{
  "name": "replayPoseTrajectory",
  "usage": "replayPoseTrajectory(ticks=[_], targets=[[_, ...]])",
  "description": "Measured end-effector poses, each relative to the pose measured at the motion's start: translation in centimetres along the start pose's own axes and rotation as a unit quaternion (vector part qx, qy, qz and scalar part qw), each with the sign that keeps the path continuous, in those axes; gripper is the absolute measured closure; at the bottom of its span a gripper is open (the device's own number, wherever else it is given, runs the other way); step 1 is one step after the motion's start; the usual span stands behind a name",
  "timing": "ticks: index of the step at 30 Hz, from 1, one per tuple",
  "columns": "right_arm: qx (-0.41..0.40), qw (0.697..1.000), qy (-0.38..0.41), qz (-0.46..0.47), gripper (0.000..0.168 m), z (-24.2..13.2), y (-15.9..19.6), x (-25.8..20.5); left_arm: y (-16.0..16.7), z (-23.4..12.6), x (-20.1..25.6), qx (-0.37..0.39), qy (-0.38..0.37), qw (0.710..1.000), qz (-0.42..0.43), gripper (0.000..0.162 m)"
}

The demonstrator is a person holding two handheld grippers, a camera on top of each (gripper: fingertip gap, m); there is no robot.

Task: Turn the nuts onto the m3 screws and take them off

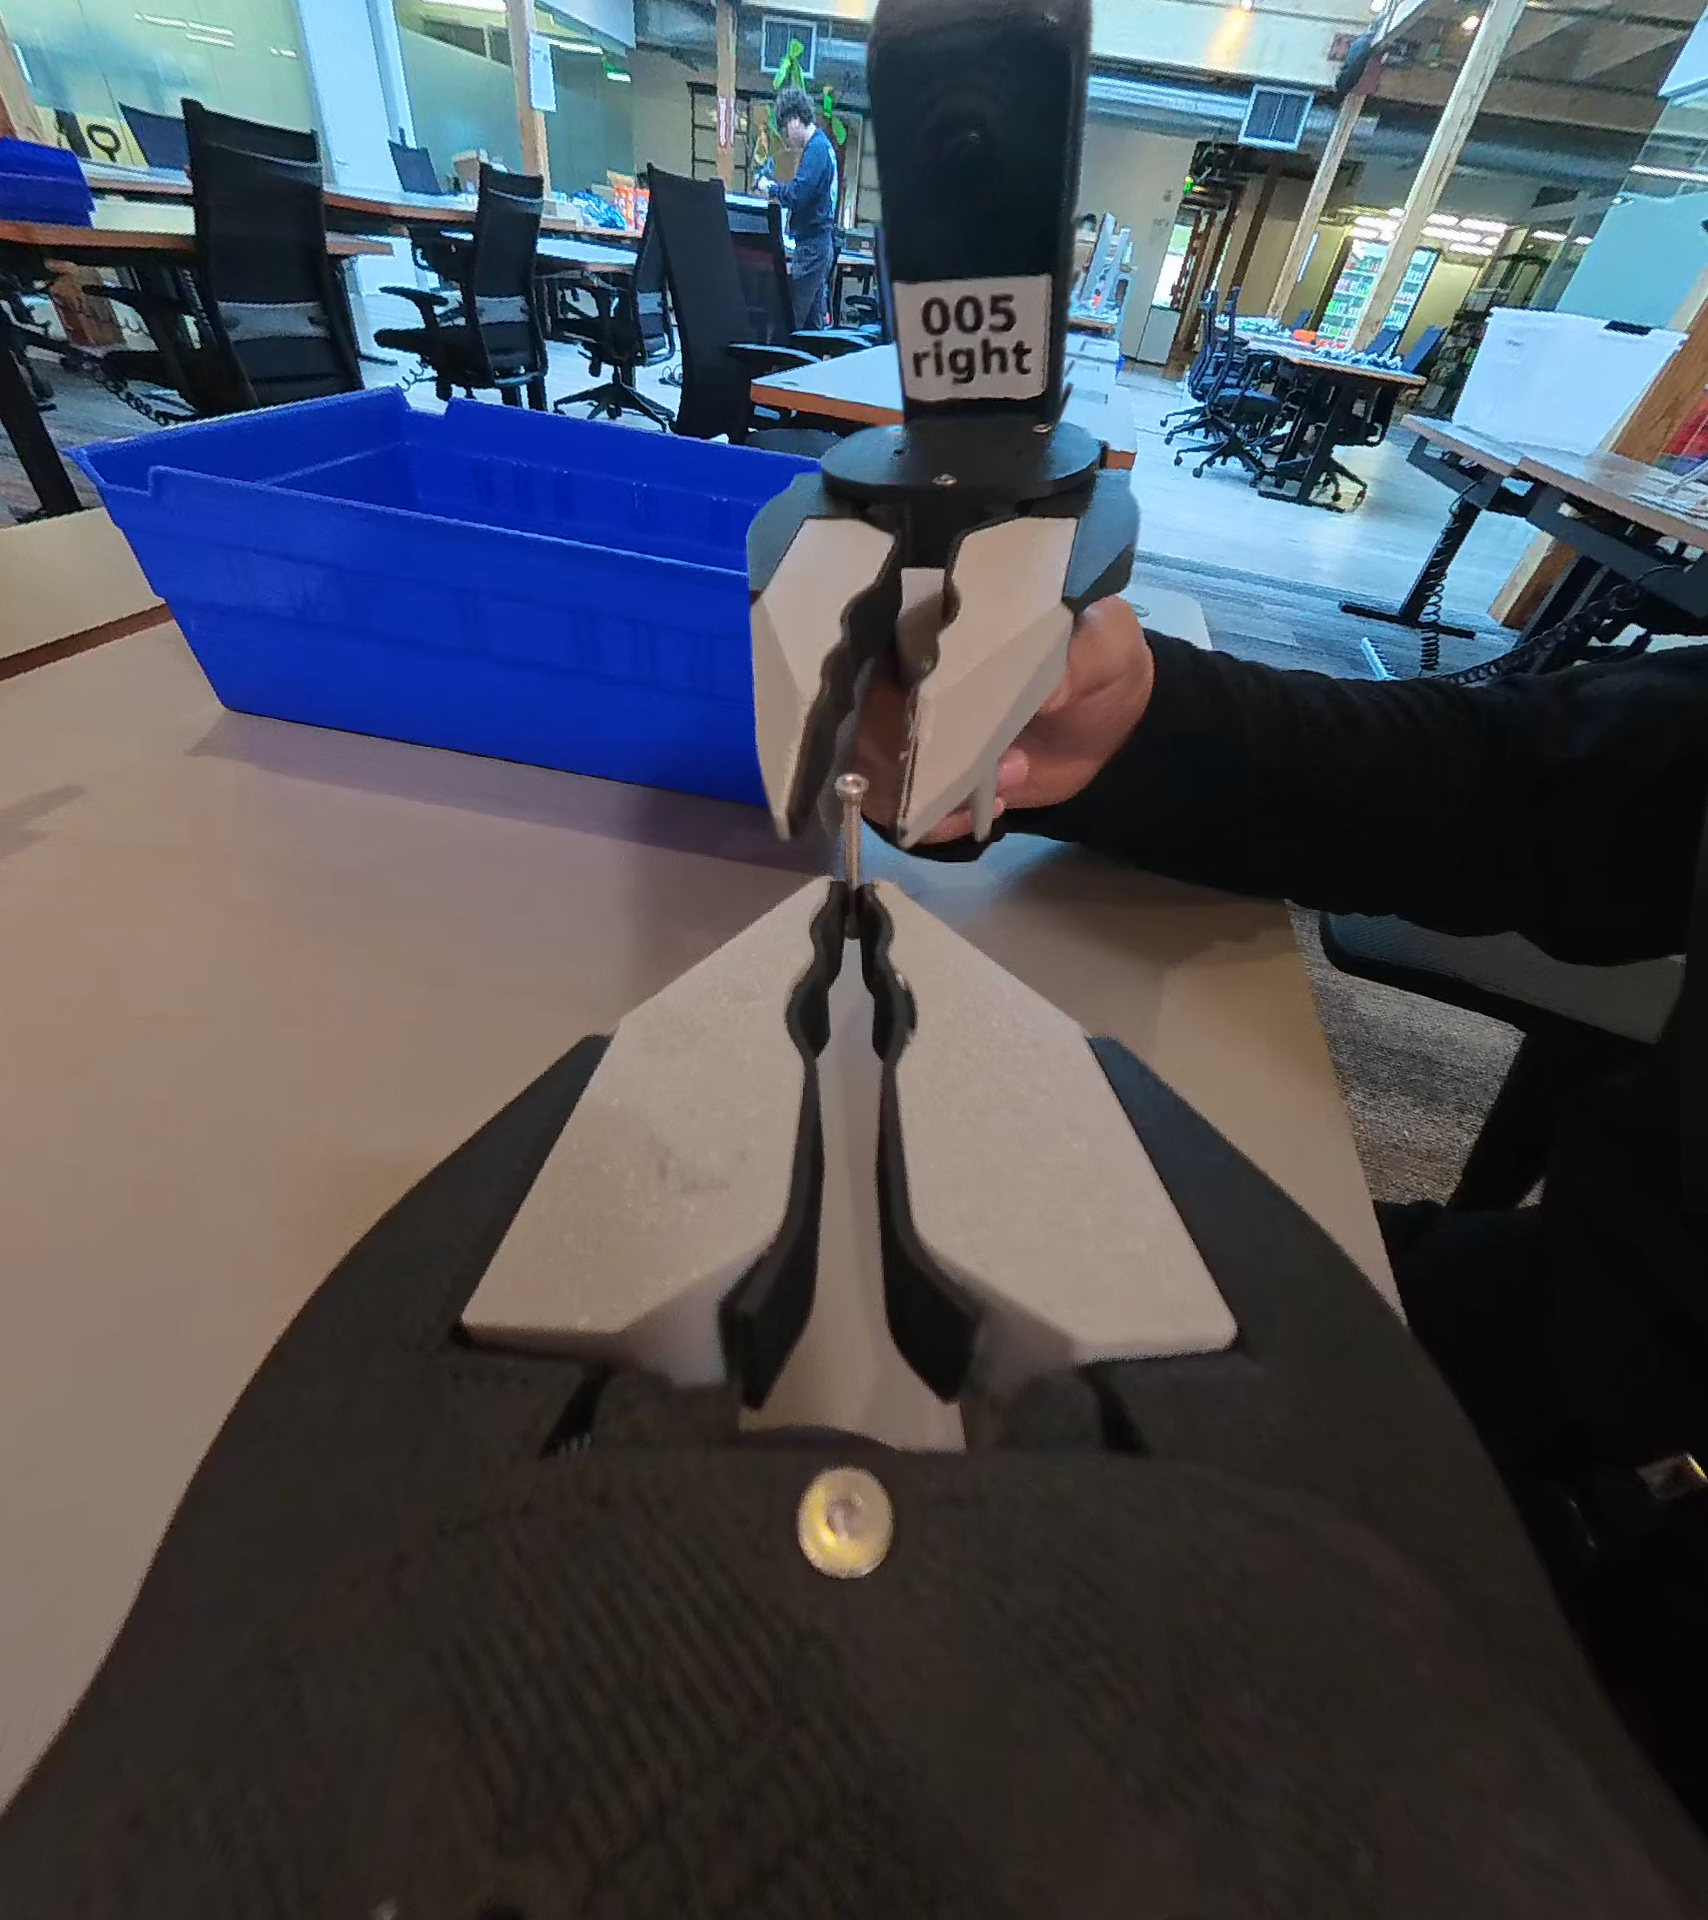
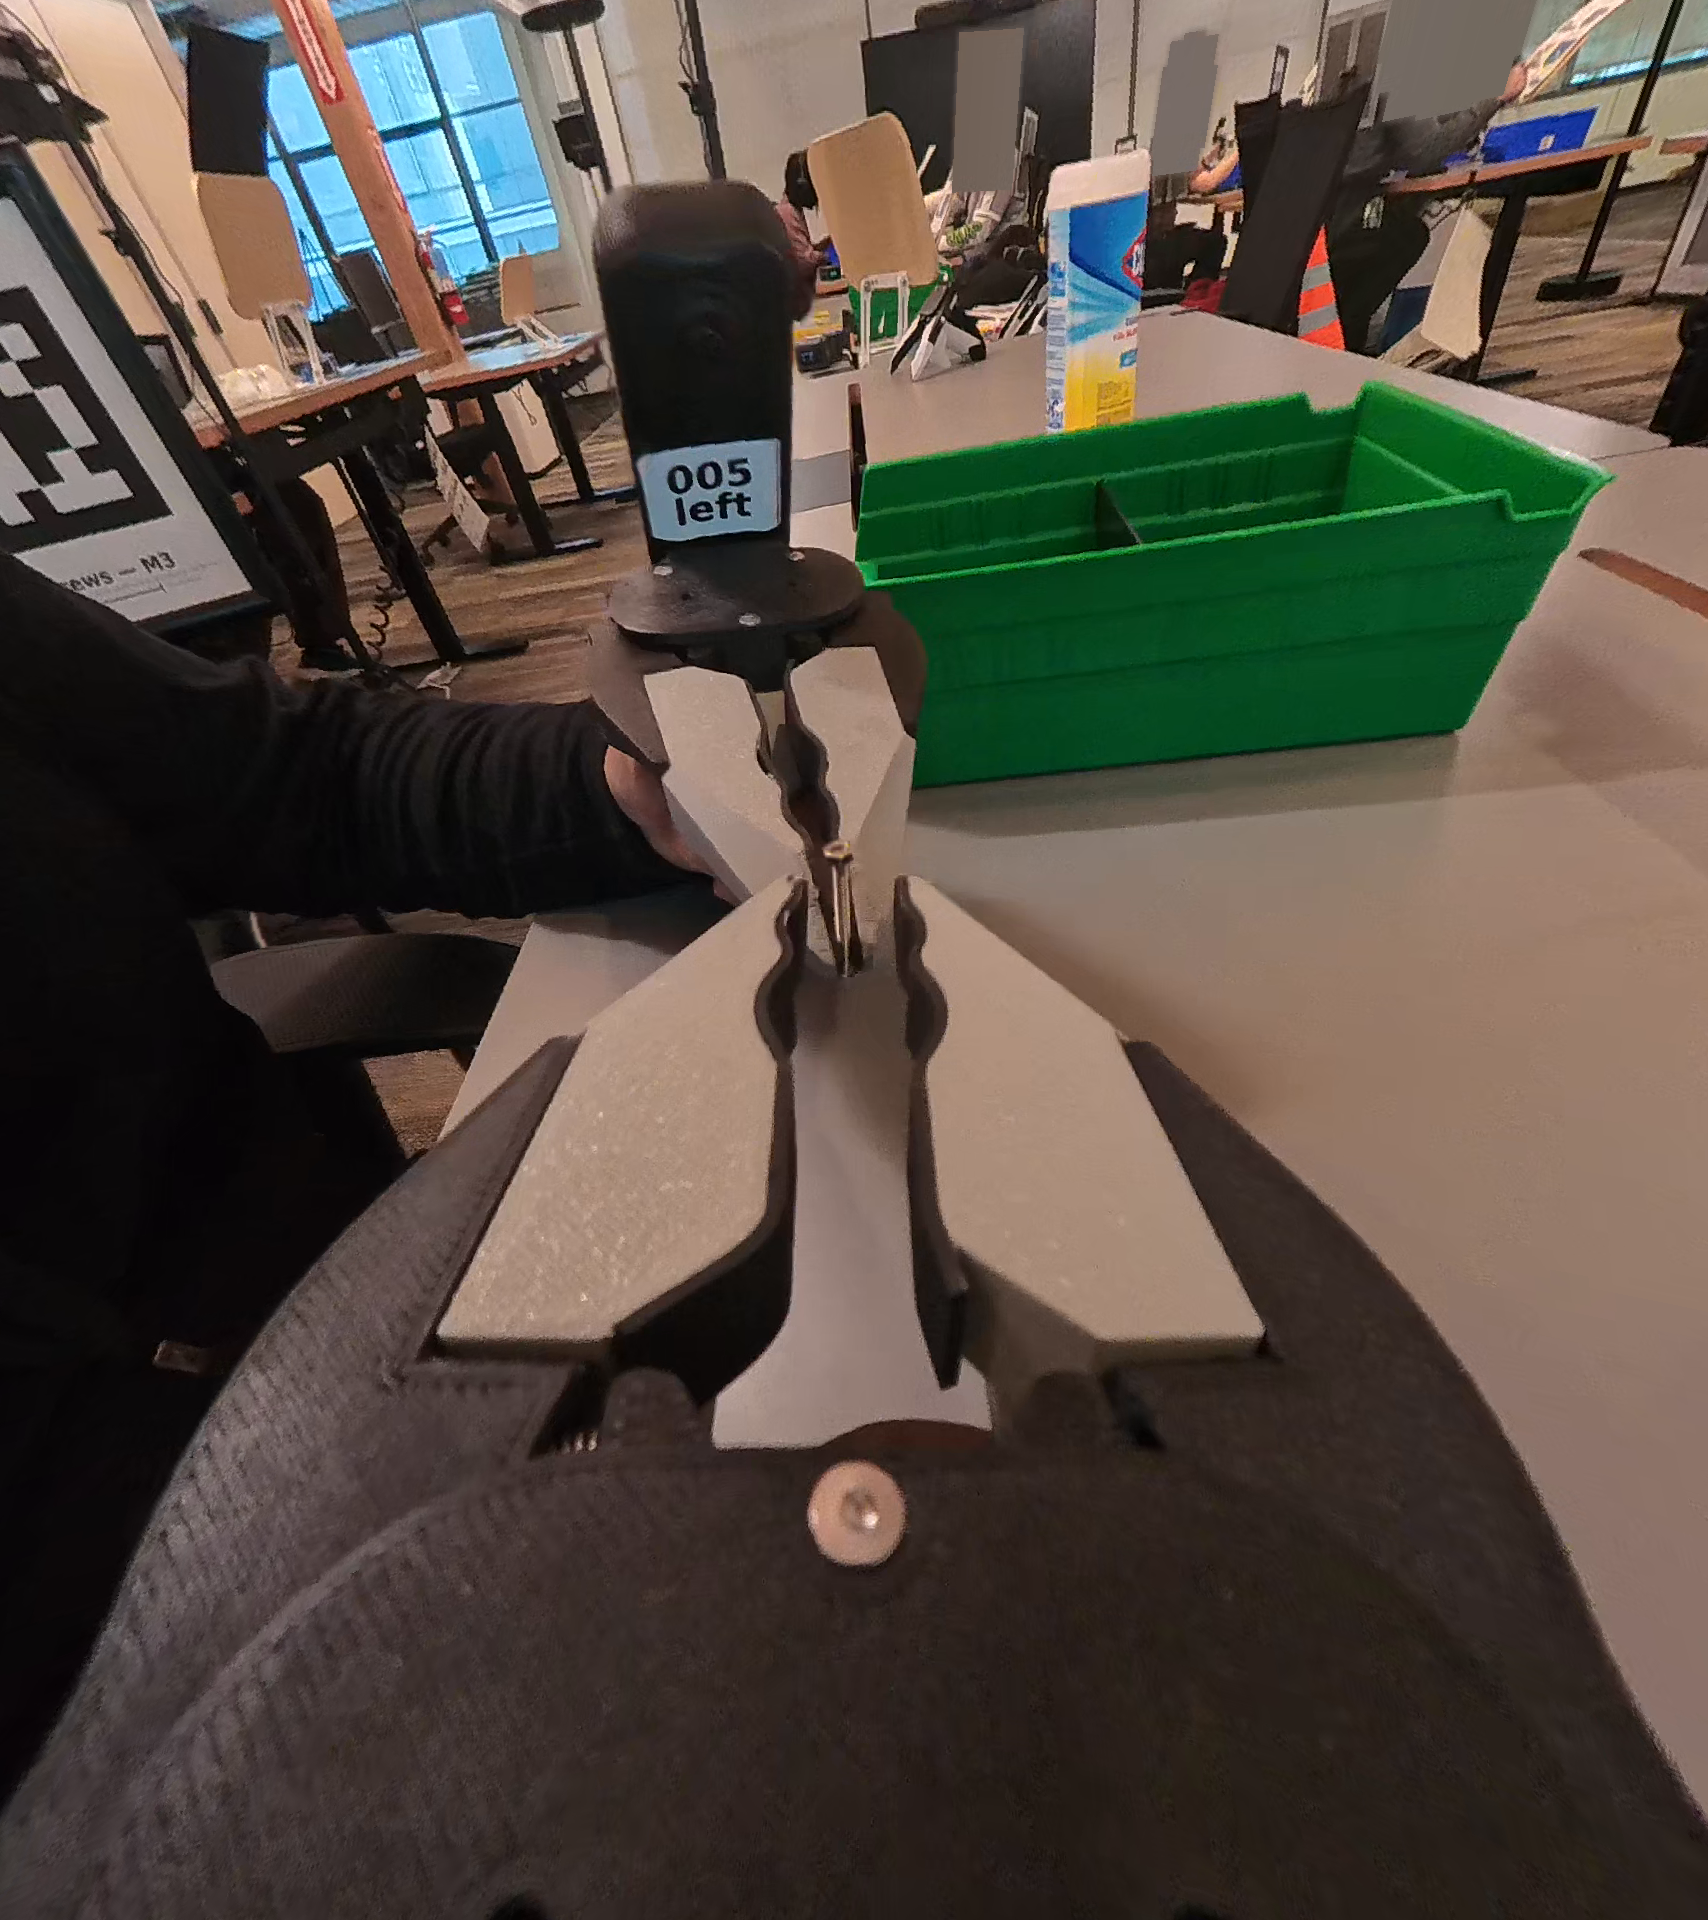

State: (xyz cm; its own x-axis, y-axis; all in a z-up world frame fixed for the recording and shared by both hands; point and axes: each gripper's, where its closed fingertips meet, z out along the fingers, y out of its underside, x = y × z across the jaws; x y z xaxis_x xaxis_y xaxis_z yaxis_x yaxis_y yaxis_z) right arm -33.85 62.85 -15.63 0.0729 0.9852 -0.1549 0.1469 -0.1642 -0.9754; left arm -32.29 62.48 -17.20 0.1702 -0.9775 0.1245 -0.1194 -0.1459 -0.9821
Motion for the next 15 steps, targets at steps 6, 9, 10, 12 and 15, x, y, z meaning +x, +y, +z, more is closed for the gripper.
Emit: replayPoseTrajectory(ticks=[6,9,10,12,15], targets=[[0.022,0.999,-0.008,-0.027,0.161,-0.70,-1.02,-0.64,0.16,0.02,0.16,-0.005,0.003,1.000,0.005,0.162],[0.024,0.999,-0.009,-0.029,0.161,-0.66,-1.04,-0.65,0.17,0.06,0.30,-0.007,0.005,1.000,0.009,0.162],[0.022,0.999,-0.010,-0.028,0.161,-0.58,-0.94,-0.64,0.19,0.07,0.34,-0.007,0.005,1.000,0.009,0.162],[0.019,0.999,-0.009,-0.028,0.161,-0.43,-0.80,-0.63,0.23,0.14,0.45,-0.009,0.008,1.000,0.009,0.162],[0.020,0.999,-0.012,-0.030,0.162,-0.29,-0.78,-0.75,0.29,0.21,0.57,-0.010,0.009,1.000,0.011,0.162]])
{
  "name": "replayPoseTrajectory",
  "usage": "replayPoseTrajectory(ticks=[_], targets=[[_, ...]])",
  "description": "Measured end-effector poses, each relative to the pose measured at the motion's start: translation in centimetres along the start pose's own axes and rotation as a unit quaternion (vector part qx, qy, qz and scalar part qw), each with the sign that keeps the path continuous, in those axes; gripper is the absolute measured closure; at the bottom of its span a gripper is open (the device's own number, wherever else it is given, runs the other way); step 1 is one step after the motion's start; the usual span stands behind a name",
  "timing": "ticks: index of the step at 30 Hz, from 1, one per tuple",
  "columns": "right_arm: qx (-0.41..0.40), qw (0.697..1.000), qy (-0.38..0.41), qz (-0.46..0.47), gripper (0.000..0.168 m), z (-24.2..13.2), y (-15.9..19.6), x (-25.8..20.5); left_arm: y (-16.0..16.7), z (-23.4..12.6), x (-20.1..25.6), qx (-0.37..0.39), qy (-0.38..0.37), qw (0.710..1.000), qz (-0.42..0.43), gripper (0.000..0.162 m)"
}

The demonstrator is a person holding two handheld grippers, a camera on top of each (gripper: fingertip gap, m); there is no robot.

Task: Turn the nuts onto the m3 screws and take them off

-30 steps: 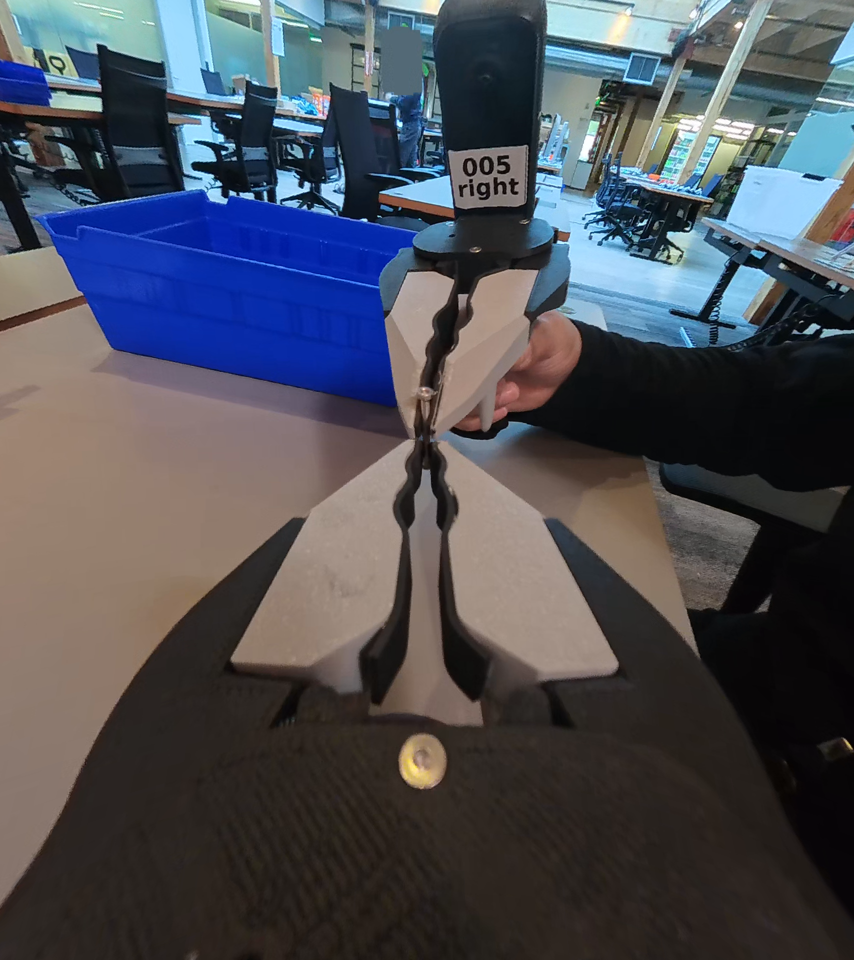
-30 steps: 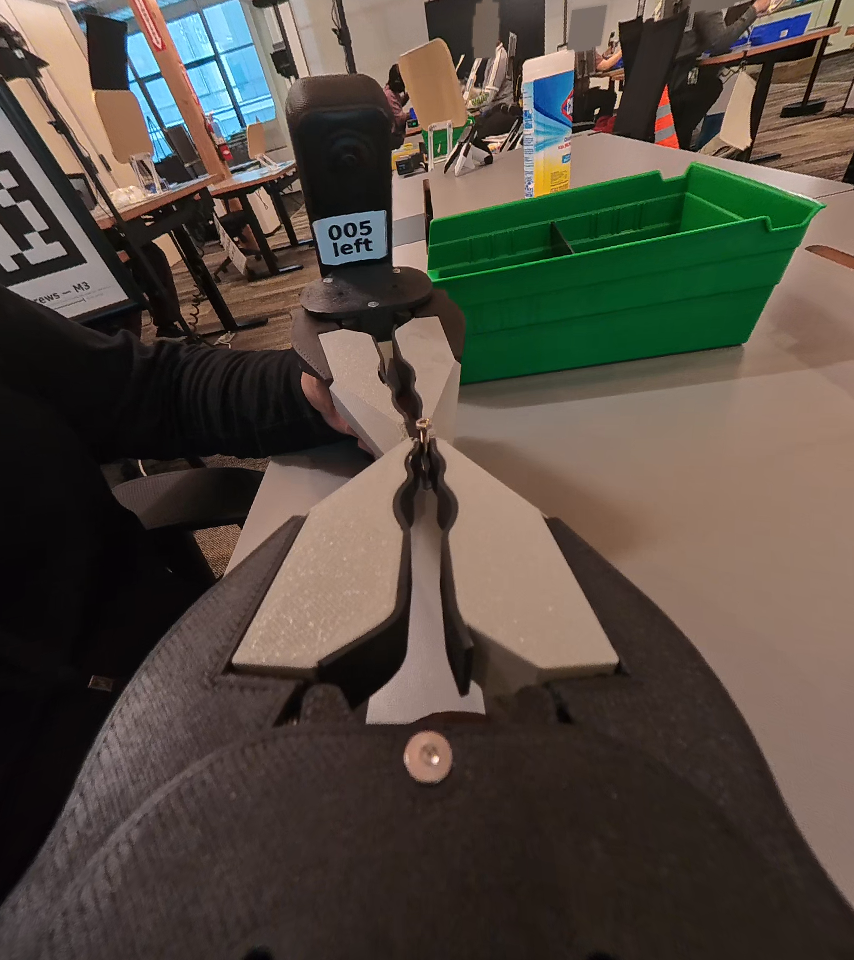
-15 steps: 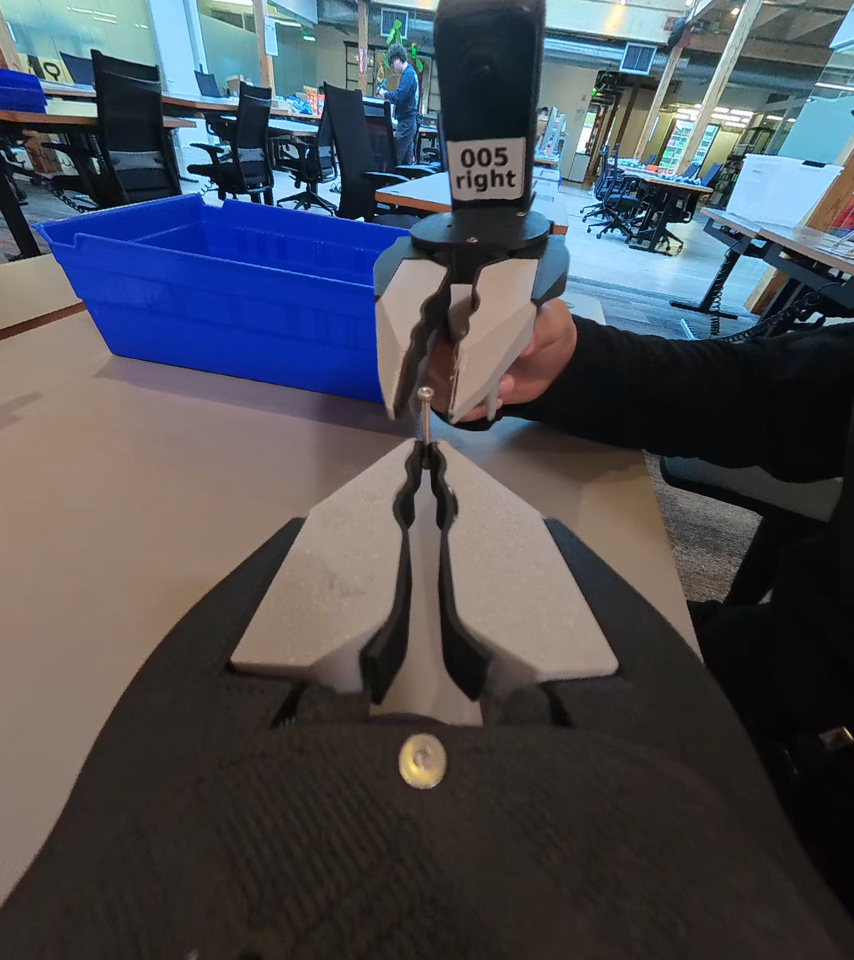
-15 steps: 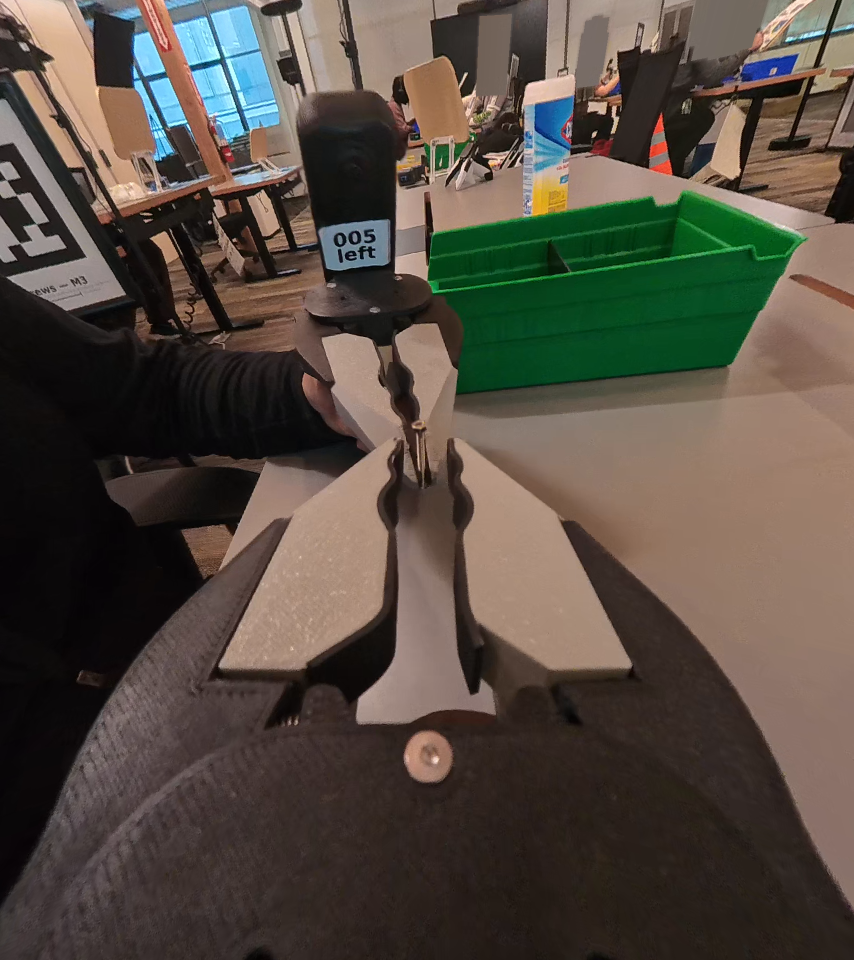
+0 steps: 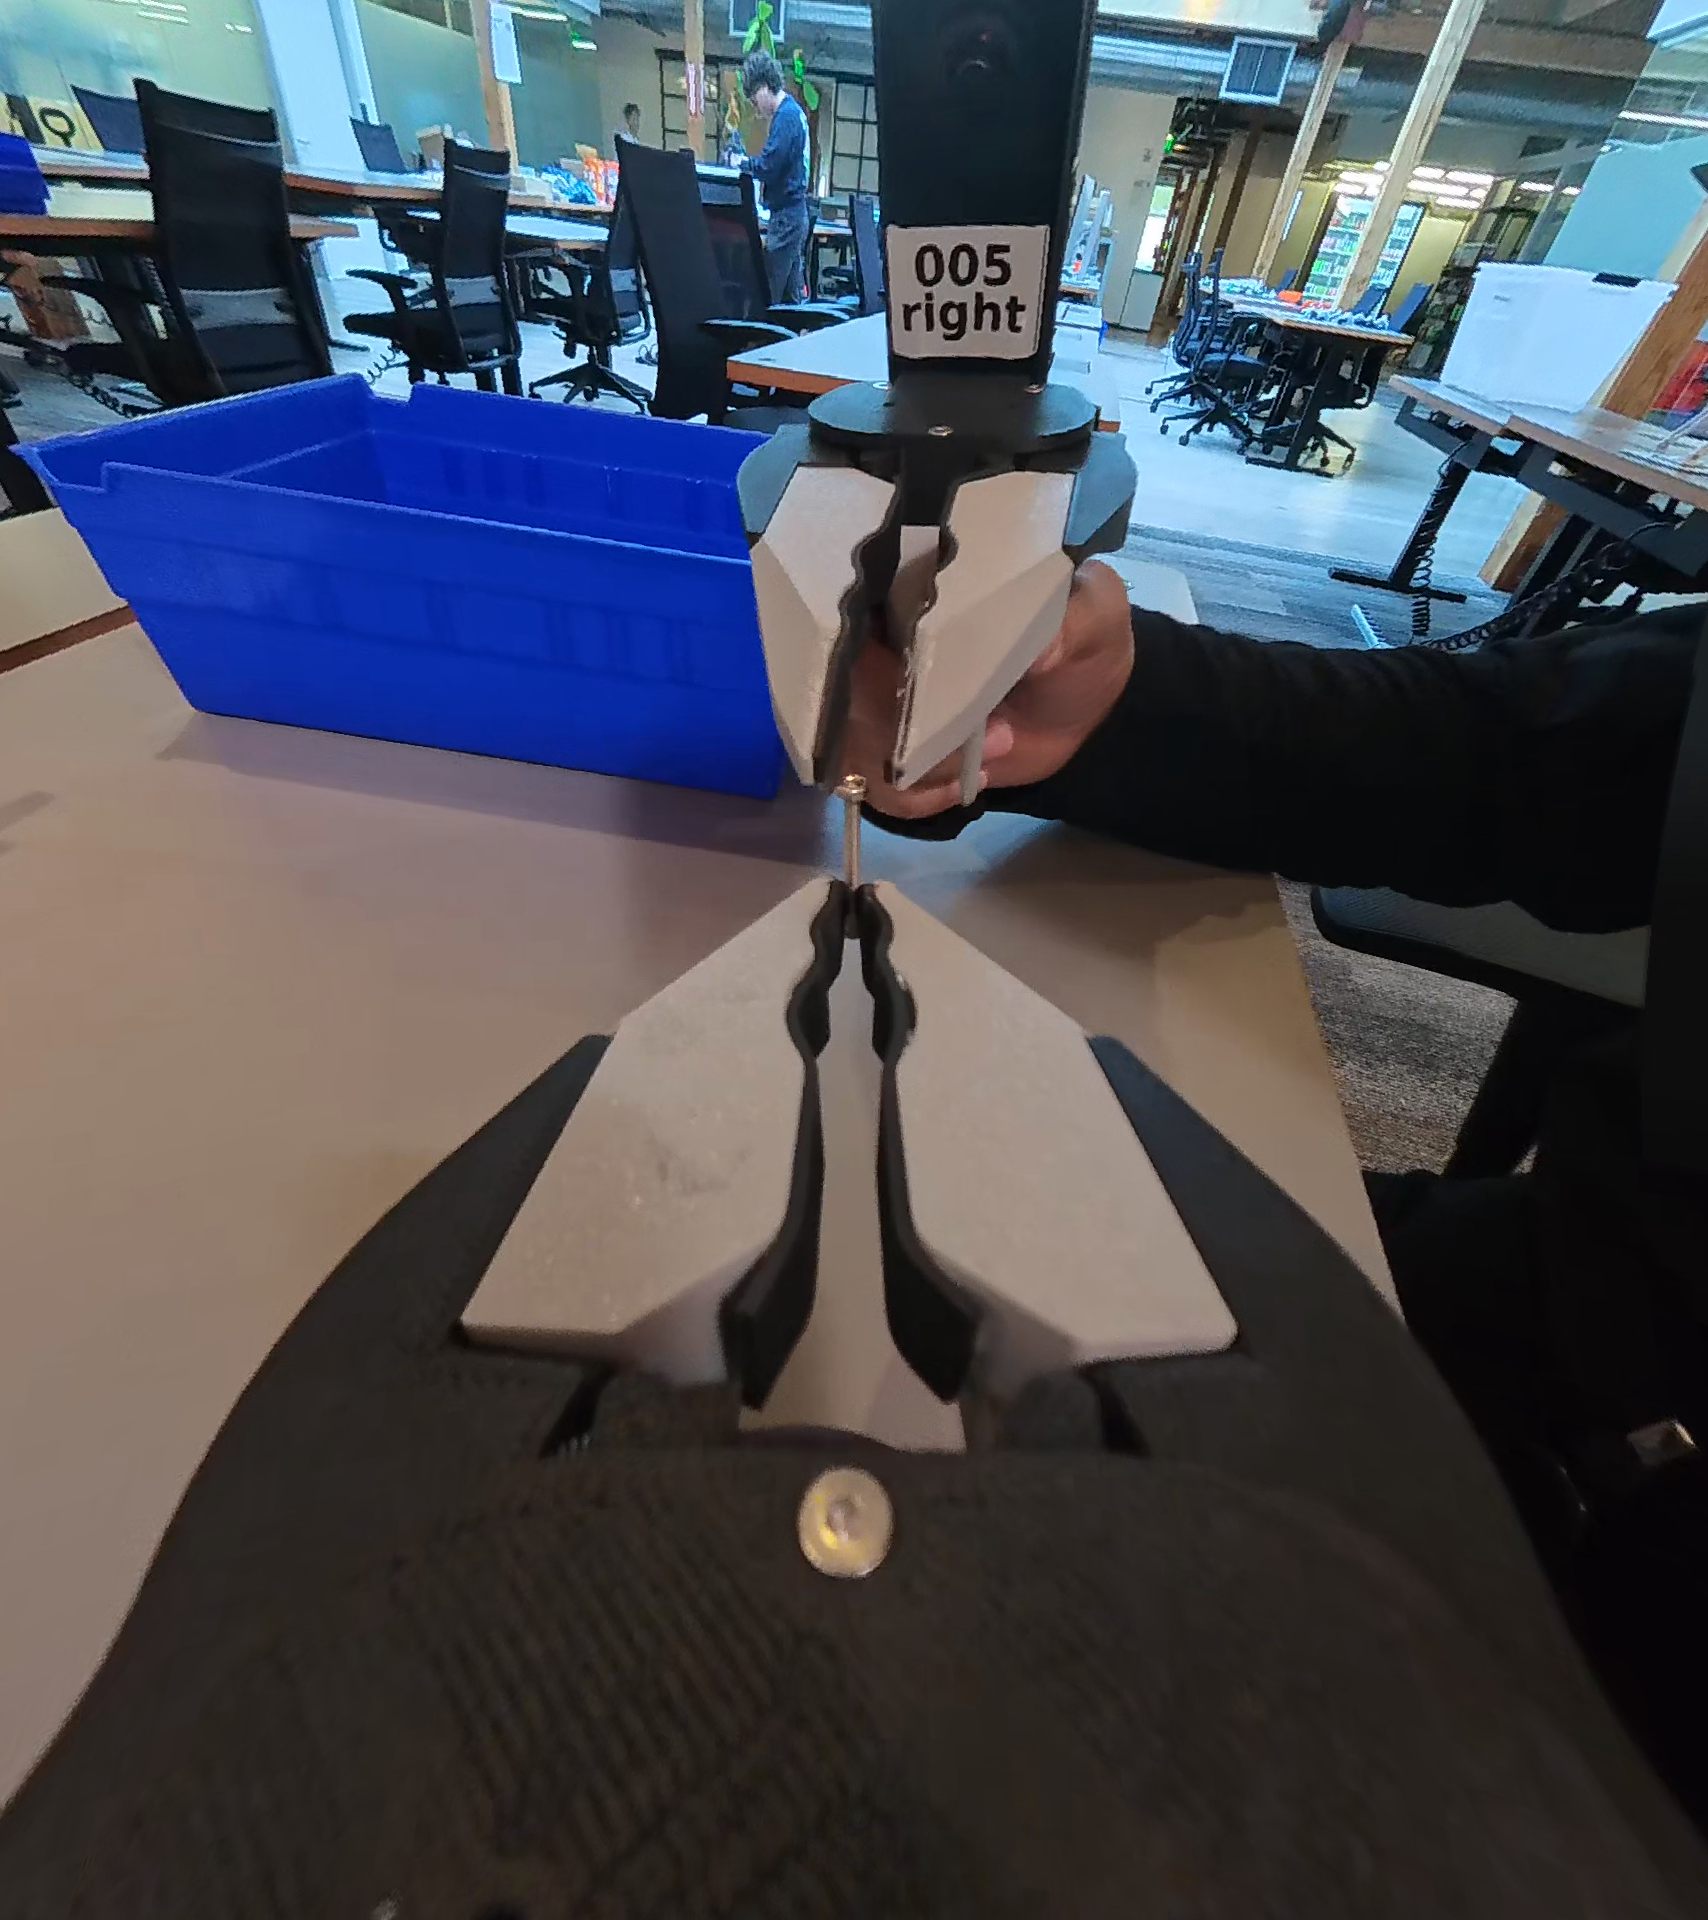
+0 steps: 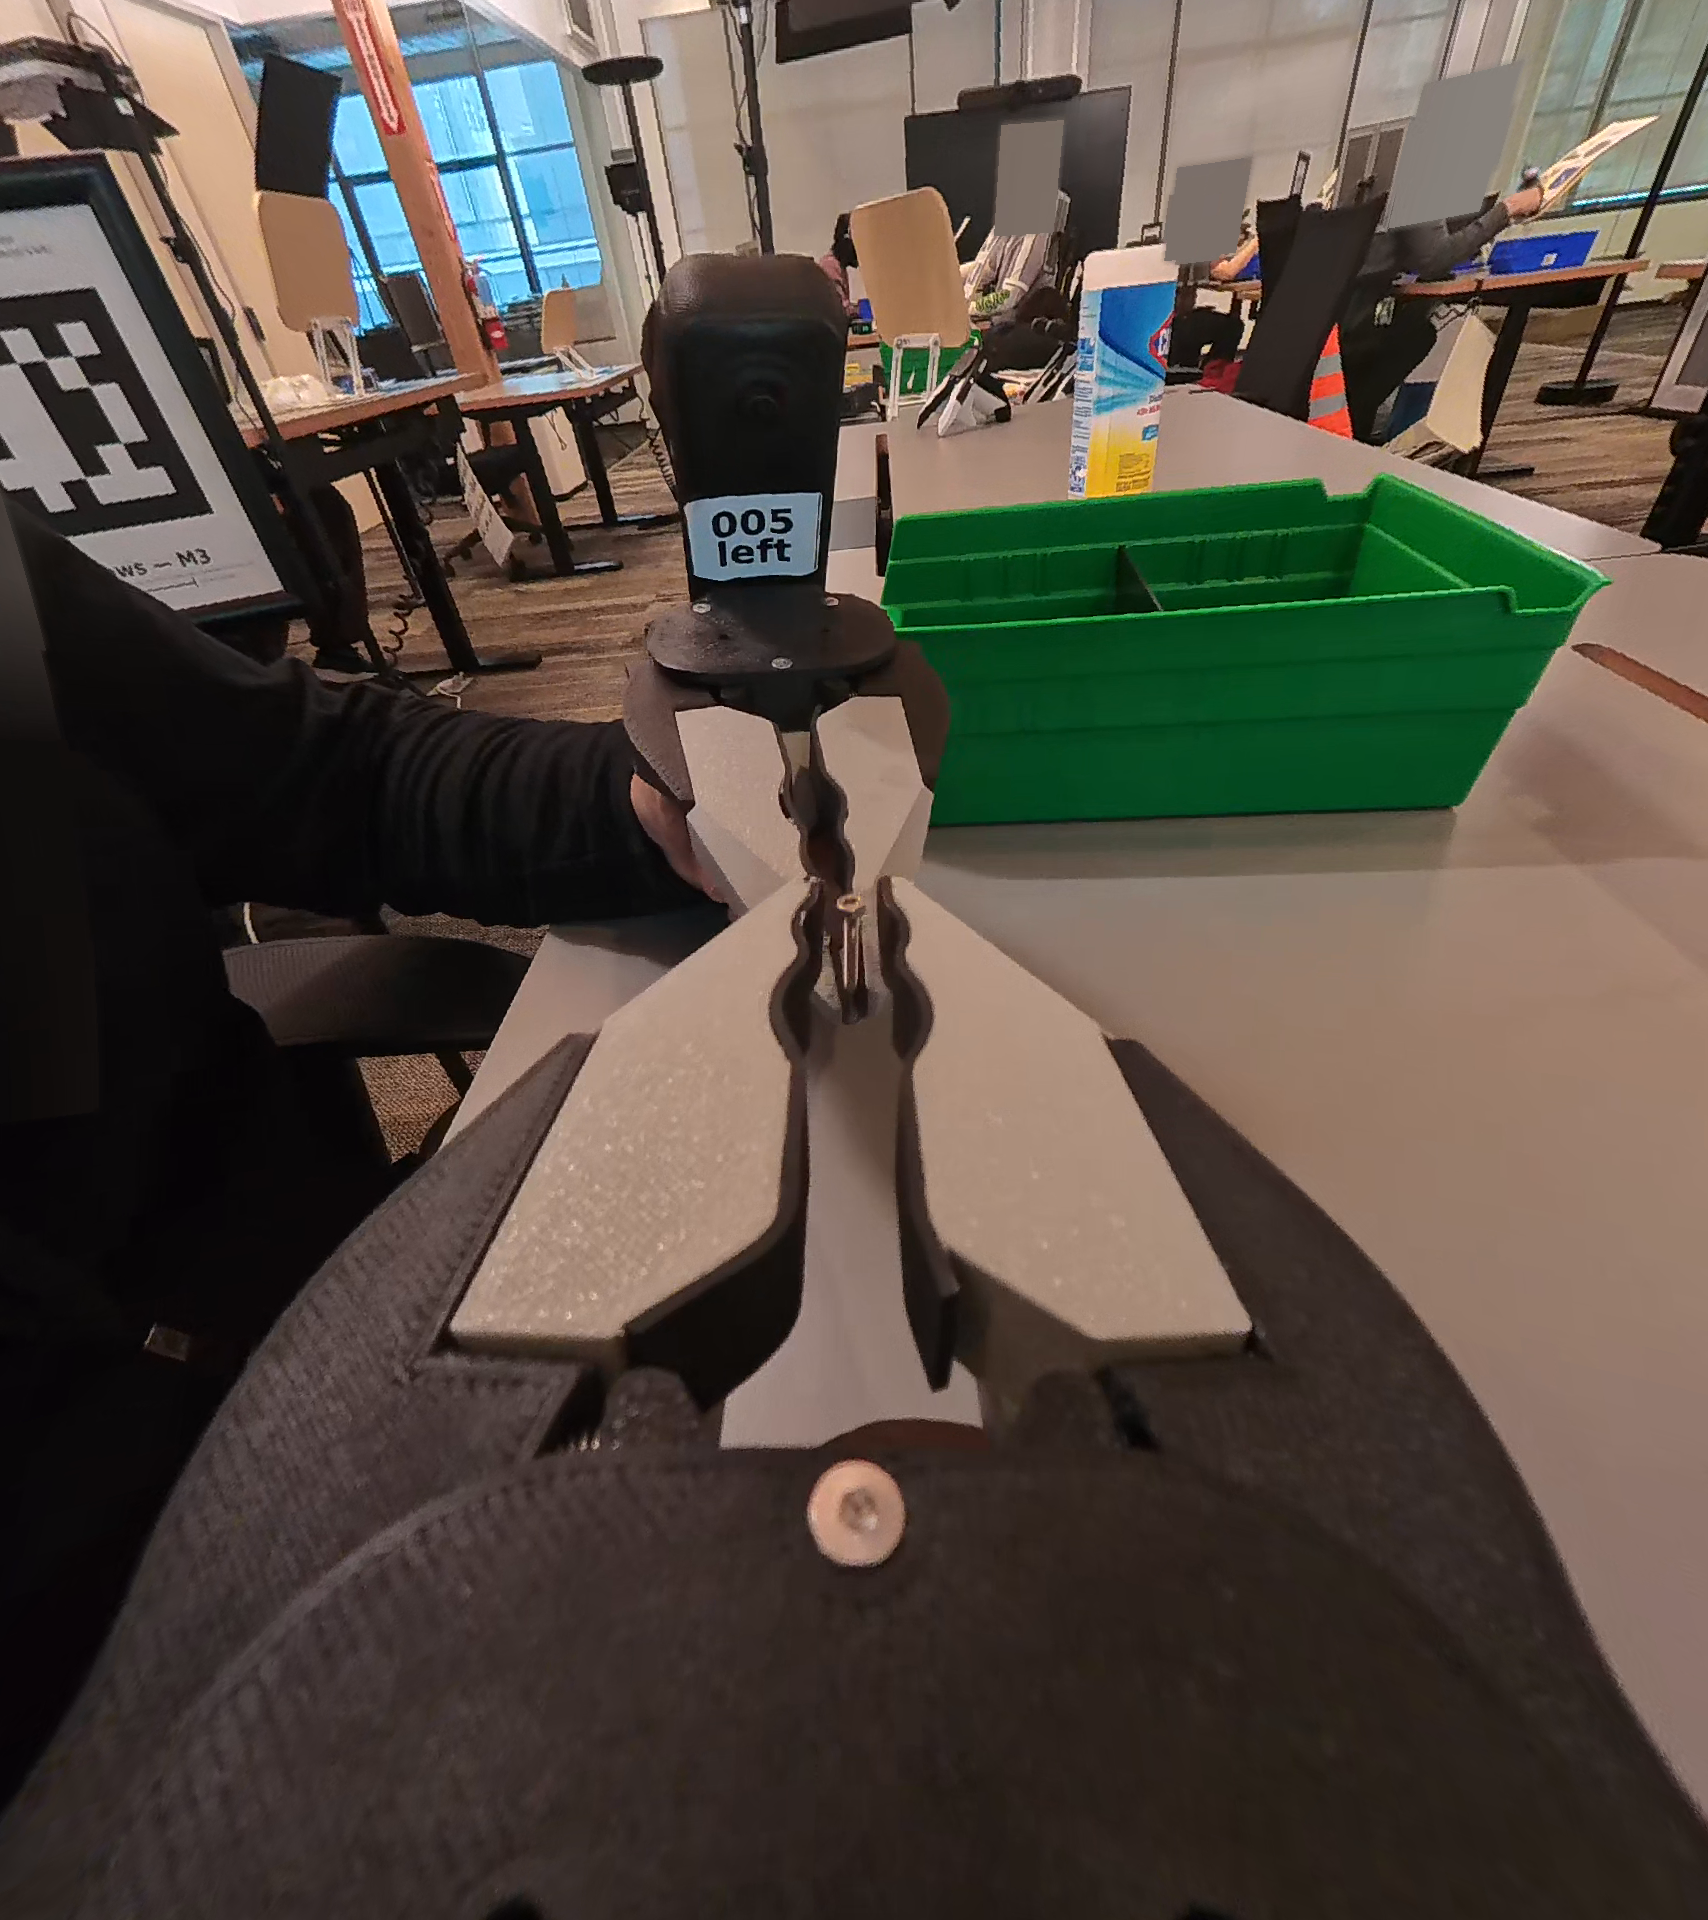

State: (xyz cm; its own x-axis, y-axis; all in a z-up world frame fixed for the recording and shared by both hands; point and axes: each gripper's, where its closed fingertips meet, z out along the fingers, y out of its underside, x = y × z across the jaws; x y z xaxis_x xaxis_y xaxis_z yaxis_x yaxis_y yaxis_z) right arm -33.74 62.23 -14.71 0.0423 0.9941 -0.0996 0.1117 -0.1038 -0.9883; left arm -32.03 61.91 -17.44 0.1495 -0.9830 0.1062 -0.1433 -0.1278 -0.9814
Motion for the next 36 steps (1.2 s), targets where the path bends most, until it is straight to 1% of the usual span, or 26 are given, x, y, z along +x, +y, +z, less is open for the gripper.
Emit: replayPoseTrajectory(ticks=[3,6,13,23,29,36], targets=[[-0.002,1.000,-0.001,0.001,0.162,0.2,0.1,0.0,0.0,0.1,0.1,-0.001,0.003,1.000,0.000,0.162],[-0.004,1.000,-0.004,-0.001,0.166,0.2,0.2,-0.2,0.1,0.1,0.2,-0.003,0.003,1.000,0.002,0.162],[-0.006,1.000,0.018,-0.009,0.166,0.3,0.2,0.2,0.0,0.1,-0.1,-0.002,-0.012,1.000,0.008,0.162],[-0.016,0.992,0.129,-0.001,0.166,0.3,1.0,1.9,0.8,0.5,-1.8,-0.022,-0.082,0.996,0.019,0.162],[0.002,0.982,0.184,0.033,0.166,0.1,1.7,2.4,1.5,0.9,-2.3,-0.039,-0.104,0.994,0.024,0.162],[0.005,0.970,0.239,0.032,0.166,-0.1,2.0,2.5,1.8,1.0,-2.3,-0.047,-0.114,0.992,0.027,0.162]])
